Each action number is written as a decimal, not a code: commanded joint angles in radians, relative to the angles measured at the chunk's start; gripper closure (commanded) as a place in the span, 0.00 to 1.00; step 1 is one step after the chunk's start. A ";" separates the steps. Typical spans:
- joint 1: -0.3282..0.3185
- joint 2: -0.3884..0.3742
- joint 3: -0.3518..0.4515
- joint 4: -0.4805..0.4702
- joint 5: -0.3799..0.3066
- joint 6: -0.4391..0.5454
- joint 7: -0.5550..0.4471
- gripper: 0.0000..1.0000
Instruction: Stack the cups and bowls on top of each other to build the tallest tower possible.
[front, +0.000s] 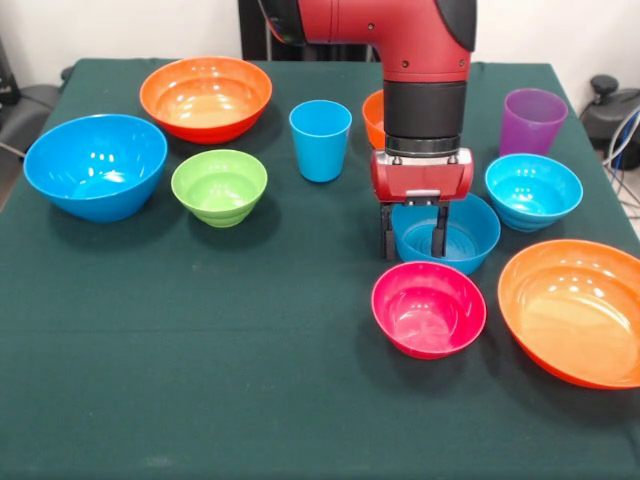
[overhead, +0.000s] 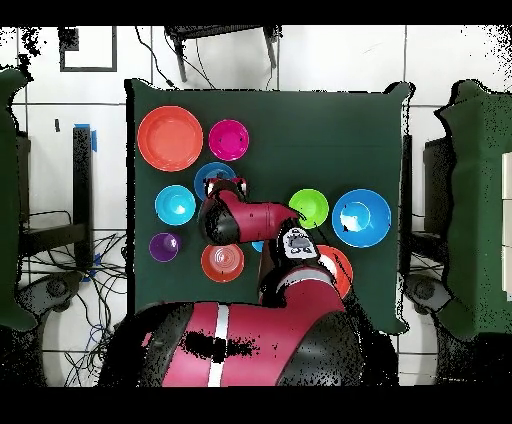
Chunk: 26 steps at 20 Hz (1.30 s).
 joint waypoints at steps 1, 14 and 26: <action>-0.020 0.029 0.103 -0.055 -0.064 0.035 0.062 0.00; 0.026 0.012 0.052 -0.030 -0.047 0.048 0.069 0.00; -0.005 0.008 0.093 -0.028 -0.037 0.148 0.042 0.00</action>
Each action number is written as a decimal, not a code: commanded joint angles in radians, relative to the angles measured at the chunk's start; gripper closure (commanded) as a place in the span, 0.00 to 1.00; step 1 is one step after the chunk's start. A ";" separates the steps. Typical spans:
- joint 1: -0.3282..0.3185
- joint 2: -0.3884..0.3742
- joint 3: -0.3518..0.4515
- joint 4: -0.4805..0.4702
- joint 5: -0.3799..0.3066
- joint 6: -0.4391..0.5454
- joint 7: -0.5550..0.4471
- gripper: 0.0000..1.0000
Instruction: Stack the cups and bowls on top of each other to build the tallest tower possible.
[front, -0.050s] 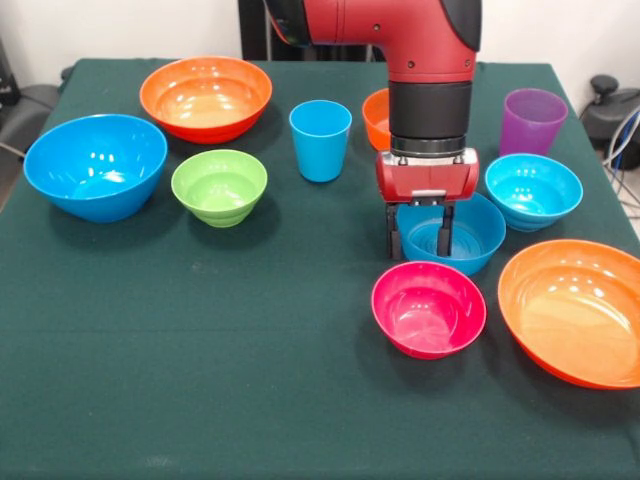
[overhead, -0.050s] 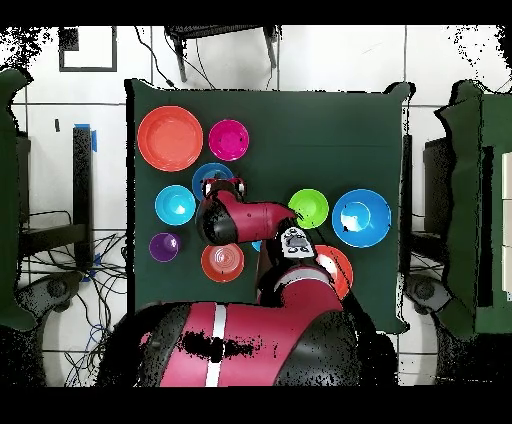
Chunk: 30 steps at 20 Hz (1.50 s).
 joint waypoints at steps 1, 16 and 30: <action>-0.011 0.006 0.090 -0.026 -0.039 0.145 0.041 0.00; -0.028 0.006 0.112 -0.026 -0.051 0.147 0.033 0.00; -0.038 0.014 0.121 -0.018 -0.096 0.026 0.059 1.00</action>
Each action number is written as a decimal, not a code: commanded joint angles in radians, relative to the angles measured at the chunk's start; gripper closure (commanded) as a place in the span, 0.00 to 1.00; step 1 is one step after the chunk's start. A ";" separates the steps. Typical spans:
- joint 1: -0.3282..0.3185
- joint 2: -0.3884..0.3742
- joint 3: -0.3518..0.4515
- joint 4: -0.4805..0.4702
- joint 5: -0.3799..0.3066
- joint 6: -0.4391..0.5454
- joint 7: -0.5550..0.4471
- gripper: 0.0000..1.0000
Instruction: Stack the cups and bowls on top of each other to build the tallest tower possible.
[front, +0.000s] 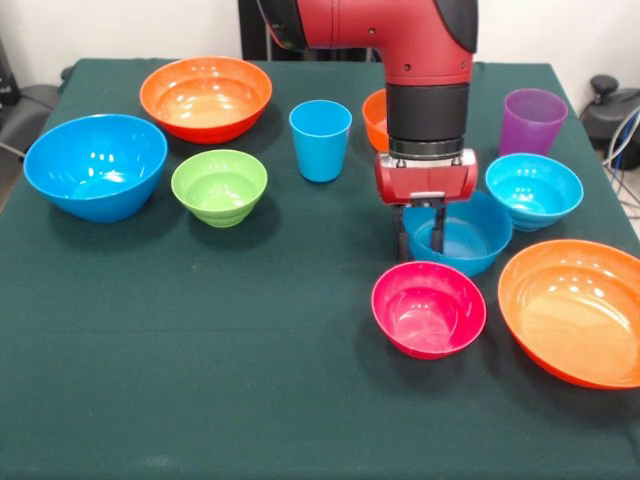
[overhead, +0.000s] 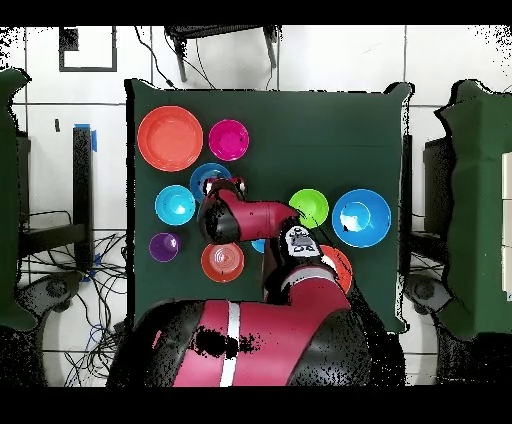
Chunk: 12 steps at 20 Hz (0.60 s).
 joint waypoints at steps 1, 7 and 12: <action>-0.012 0.014 0.094 -0.018 -0.080 0.012 0.060 1.00; -0.033 0.016 0.121 -0.024 -0.100 0.043 0.052 1.00; -0.012 0.002 0.100 -0.036 -0.089 0.114 0.027 1.00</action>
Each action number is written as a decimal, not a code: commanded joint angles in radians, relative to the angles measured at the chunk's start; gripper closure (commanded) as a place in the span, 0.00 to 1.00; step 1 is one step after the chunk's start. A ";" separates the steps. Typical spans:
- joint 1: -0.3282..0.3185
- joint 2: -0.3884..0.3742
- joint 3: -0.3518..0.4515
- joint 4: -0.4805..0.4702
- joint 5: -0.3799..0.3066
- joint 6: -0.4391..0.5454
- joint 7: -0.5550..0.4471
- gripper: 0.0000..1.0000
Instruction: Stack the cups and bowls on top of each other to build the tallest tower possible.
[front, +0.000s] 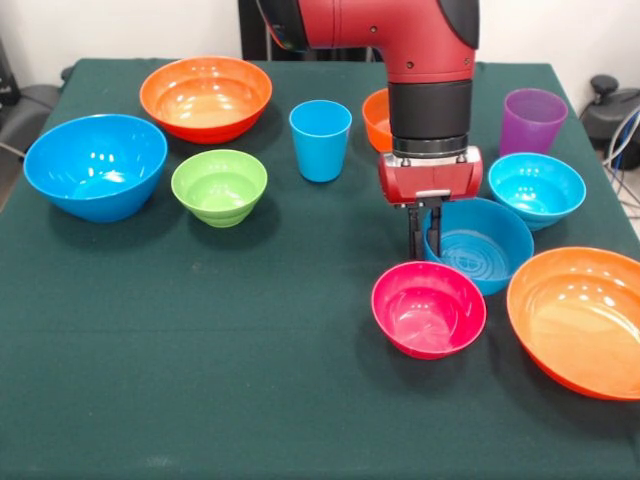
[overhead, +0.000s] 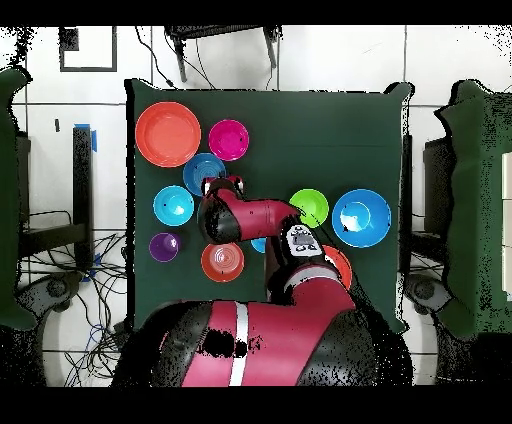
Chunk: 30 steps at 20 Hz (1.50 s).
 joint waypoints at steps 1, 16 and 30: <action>-0.003 0.016 0.082 -0.036 -0.056 0.117 0.026 1.00; 0.006 -0.039 0.087 0.052 -0.033 0.143 0.059 1.00; -0.009 -0.095 0.094 0.115 -0.031 0.189 0.052 1.00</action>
